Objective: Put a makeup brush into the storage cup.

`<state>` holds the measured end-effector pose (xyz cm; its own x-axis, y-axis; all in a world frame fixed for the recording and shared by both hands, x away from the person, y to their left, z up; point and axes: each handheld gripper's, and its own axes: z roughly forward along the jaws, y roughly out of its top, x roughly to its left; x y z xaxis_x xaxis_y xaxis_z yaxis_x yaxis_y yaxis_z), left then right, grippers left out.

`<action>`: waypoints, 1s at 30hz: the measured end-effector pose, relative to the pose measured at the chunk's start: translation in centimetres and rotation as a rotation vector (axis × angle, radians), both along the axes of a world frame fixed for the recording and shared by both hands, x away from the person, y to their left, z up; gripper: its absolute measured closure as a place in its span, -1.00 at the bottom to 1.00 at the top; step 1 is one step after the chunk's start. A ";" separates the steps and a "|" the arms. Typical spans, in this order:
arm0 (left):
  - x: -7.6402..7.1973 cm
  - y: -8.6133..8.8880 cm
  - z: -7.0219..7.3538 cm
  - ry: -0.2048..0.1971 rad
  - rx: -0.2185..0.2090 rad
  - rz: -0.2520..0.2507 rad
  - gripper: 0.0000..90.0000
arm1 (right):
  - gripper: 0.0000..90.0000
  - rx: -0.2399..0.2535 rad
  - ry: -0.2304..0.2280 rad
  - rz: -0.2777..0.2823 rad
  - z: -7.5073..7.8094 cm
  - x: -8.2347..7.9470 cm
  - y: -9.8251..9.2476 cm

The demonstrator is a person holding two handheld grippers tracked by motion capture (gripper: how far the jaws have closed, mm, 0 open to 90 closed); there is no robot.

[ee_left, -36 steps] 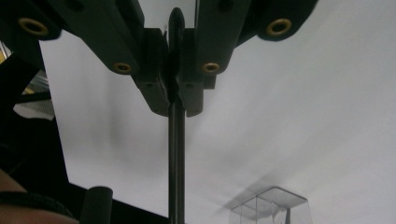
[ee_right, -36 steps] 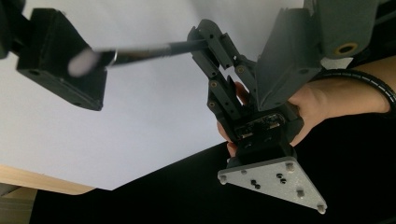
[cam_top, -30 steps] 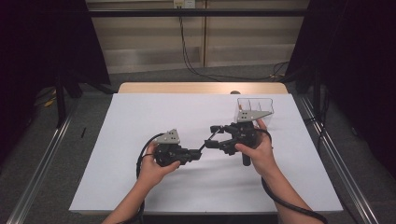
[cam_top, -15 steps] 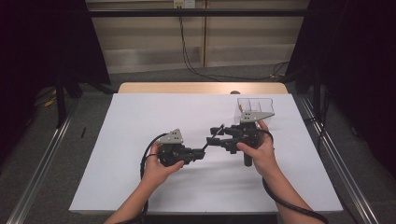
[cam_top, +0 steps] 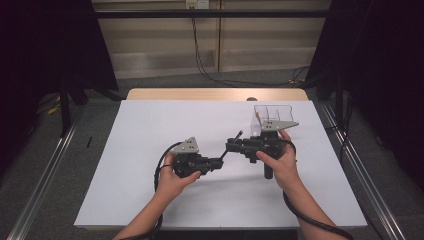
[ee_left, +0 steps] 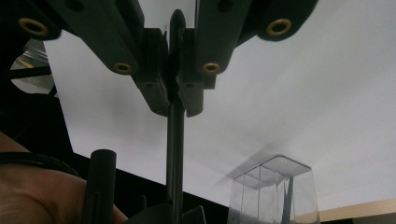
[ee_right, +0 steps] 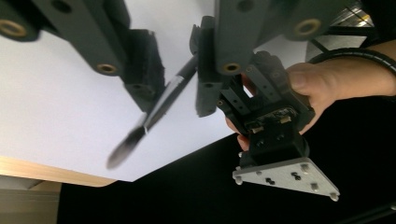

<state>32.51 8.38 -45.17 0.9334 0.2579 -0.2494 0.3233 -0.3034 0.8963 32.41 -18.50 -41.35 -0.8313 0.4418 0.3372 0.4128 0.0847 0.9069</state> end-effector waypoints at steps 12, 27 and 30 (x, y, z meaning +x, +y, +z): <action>0.1 -0.8 -0.6 0.046 -0.018 0.007 0.82 | 0.86 0.006 0.043 0.025 0.7 0.1 0.8; -0.1 -1.0 -0.8 0.052 -0.042 -0.011 0.72 | 0.87 0.043 0.054 0.032 0.4 0.5 1.7; -0.1 -1.0 -0.8 0.056 -0.053 -0.009 0.62 | 0.87 0.044 0.057 0.041 0.3 0.5 1.6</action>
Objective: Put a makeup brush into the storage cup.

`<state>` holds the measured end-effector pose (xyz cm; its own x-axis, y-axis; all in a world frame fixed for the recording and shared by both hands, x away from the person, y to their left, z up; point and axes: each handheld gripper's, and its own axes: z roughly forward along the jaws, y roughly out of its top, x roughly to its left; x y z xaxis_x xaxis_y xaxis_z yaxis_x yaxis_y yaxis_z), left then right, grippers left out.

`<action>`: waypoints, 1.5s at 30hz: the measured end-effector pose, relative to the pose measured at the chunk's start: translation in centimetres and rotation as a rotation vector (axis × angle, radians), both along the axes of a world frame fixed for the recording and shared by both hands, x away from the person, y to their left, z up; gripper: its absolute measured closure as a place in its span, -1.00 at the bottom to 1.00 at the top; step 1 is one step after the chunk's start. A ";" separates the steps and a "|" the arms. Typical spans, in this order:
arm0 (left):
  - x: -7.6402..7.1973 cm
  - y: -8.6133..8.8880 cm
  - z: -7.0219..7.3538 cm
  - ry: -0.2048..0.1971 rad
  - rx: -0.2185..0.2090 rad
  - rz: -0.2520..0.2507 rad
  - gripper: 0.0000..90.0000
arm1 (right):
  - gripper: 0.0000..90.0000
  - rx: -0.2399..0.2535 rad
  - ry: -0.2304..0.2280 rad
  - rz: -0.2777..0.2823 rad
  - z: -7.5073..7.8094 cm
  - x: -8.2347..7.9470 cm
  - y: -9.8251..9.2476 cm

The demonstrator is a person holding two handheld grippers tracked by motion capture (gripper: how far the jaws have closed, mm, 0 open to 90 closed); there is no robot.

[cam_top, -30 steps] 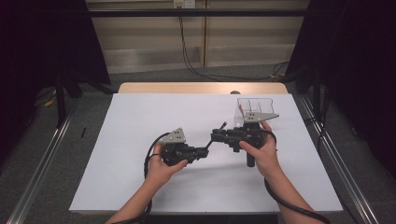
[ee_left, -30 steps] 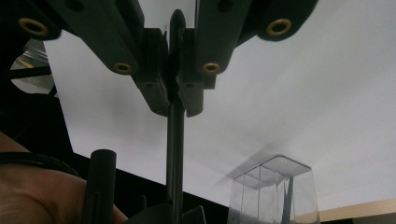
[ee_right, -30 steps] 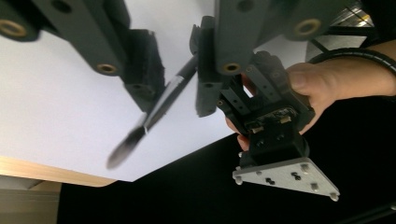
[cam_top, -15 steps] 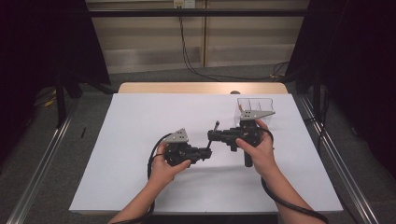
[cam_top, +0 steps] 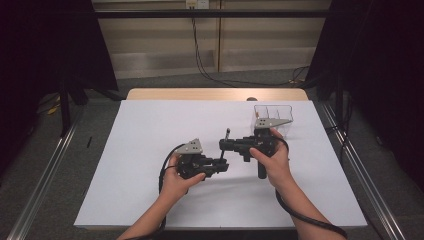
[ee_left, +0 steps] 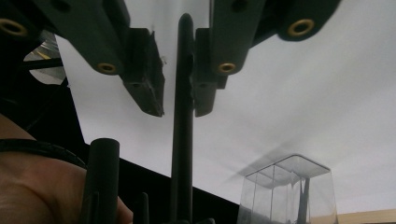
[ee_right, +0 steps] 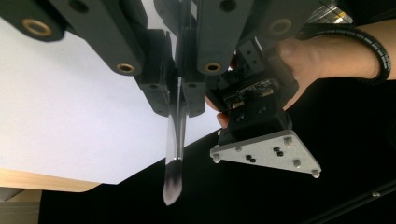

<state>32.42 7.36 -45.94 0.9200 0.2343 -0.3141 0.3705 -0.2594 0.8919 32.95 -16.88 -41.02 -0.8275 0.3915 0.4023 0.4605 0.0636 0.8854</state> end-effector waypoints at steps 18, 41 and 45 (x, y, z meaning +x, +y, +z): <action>0.3 1.2 1.1 -0.062 -0.032 0.045 -0.30 | 0.86 -0.015 -0.037 -0.001 0.6 -0.3 -1.2; 0.4 4.2 1.8 -0.112 -0.030 0.068 -0.96 | 0.87 -0.034 -0.075 -0.012 1.0 -0.4 -2.1; 0.4 4.8 1.9 -0.117 -0.027 0.083 -0.97 | 0.87 -0.039 -0.081 -0.012 1.2 -0.5 -2.2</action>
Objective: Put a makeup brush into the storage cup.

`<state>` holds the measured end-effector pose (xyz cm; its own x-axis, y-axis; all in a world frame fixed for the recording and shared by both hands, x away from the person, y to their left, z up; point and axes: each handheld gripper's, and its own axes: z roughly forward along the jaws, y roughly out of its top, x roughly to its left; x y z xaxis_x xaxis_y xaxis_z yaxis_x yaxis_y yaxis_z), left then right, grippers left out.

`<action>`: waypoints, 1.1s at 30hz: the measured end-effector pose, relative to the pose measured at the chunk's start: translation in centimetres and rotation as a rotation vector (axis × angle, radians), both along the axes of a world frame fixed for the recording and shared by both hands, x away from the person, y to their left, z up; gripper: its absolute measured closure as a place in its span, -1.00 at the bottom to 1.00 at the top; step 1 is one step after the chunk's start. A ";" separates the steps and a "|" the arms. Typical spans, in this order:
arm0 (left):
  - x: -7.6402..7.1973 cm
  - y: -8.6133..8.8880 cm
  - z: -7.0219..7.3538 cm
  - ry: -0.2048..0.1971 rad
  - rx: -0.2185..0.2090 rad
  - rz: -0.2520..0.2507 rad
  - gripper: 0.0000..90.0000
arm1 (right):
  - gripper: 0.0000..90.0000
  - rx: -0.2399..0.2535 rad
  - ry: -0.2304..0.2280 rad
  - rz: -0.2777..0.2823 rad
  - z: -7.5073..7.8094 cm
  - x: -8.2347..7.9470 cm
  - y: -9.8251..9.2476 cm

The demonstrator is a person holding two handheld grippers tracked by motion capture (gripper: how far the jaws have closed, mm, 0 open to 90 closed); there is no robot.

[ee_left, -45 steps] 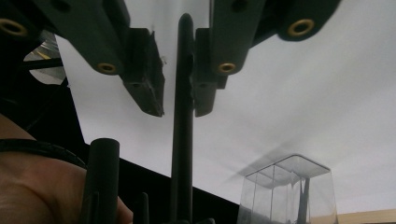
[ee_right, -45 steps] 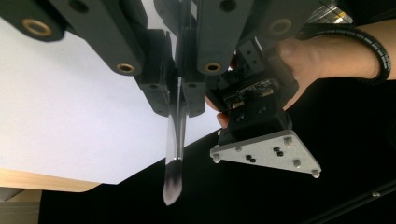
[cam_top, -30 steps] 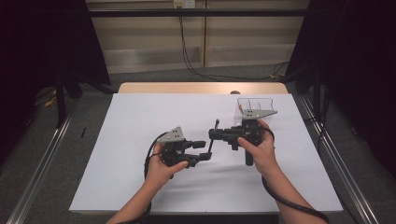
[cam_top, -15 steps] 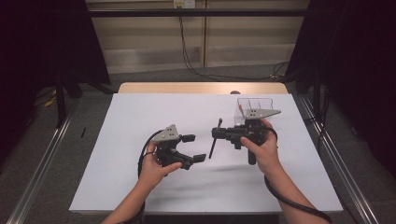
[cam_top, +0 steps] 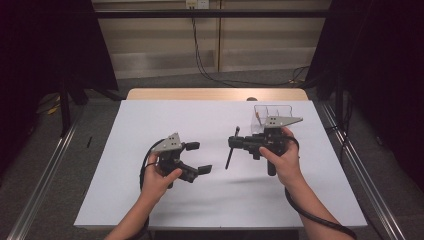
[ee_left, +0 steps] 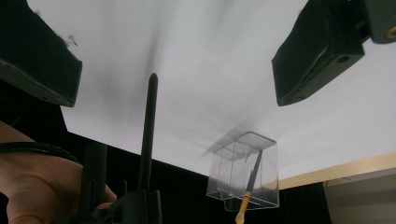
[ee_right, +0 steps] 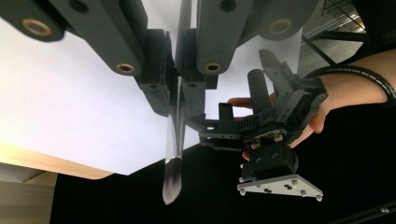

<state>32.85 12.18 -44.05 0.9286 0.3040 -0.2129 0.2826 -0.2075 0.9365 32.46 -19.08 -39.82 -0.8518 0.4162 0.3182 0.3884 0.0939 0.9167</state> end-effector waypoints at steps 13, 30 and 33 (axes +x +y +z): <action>0.0 1.6 0.1 -0.024 0.018 0.009 -0.97 | 0.87 -0.006 -0.008 0.000 0.3 -0.1 -0.3; -0.2 4.1 0.1 -0.034 0.028 0.036 -0.97 | 0.86 -0.009 -0.014 -0.007 0.4 0.0 -0.6; -0.2 4.4 0.1 -0.037 0.031 0.042 -0.97 | 0.87 -0.007 -0.014 -0.009 0.3 0.0 -0.7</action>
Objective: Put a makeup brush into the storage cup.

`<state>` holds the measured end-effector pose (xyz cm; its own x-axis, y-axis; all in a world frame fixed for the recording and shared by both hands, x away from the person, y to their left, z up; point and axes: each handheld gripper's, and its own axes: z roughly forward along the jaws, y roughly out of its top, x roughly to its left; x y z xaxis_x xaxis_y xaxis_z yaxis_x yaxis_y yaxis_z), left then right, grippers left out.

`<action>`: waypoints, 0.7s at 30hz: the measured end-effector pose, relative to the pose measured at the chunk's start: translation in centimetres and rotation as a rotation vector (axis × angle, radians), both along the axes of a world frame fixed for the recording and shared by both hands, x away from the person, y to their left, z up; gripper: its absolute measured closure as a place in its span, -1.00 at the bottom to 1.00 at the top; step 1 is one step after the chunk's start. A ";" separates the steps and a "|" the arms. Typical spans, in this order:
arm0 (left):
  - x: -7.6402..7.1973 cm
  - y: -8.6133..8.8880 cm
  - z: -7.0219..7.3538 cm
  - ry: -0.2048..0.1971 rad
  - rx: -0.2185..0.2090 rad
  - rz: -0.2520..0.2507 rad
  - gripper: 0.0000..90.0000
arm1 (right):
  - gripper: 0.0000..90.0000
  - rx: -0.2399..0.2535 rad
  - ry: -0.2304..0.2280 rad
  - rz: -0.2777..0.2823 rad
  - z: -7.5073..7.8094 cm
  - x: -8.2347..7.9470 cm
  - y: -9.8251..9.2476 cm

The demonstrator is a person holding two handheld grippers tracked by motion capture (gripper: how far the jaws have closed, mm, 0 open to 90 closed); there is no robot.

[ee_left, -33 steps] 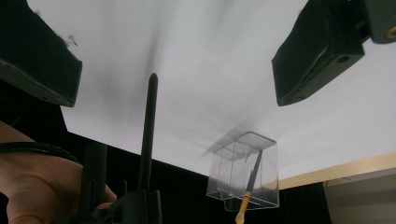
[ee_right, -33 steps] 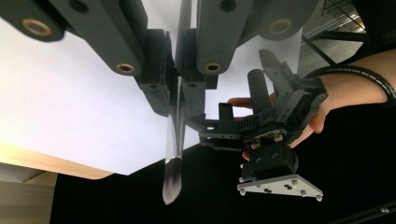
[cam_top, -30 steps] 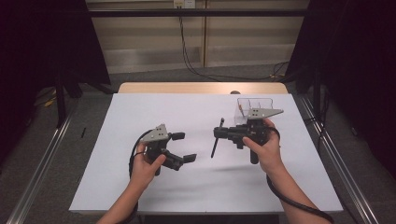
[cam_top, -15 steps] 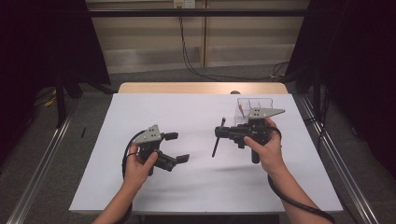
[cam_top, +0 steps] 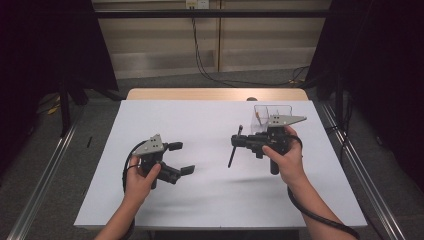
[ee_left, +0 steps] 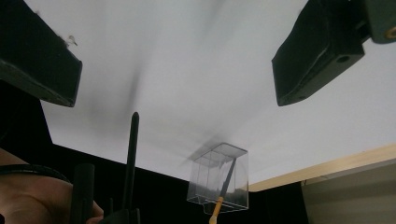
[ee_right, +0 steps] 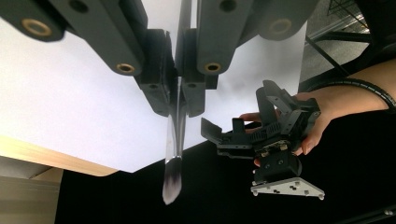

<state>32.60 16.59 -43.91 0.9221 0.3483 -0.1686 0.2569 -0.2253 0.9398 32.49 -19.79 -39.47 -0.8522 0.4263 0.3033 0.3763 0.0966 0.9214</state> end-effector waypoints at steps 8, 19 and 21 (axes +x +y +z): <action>-0.1 0.8 0.2 -0.012 0.010 0.004 -0.97 | 0.87 0.004 -0.004 -0.010 0.1 0.1 -0.5; -0.4 2.5 0.0 -0.016 -0.009 0.034 -0.97 | 0.87 0.004 -0.010 -0.022 0.2 0.1 -1.0; -0.5 2.7 0.1 -0.023 -0.004 0.037 -0.97 | 0.86 0.004 -0.009 -0.021 0.2 0.2 -1.0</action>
<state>32.14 19.32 -43.83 0.9122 0.3818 -0.1486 0.2430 -0.2120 0.9466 32.64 -20.83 -39.26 -0.8458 0.4432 0.2971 0.3696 0.0850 0.9253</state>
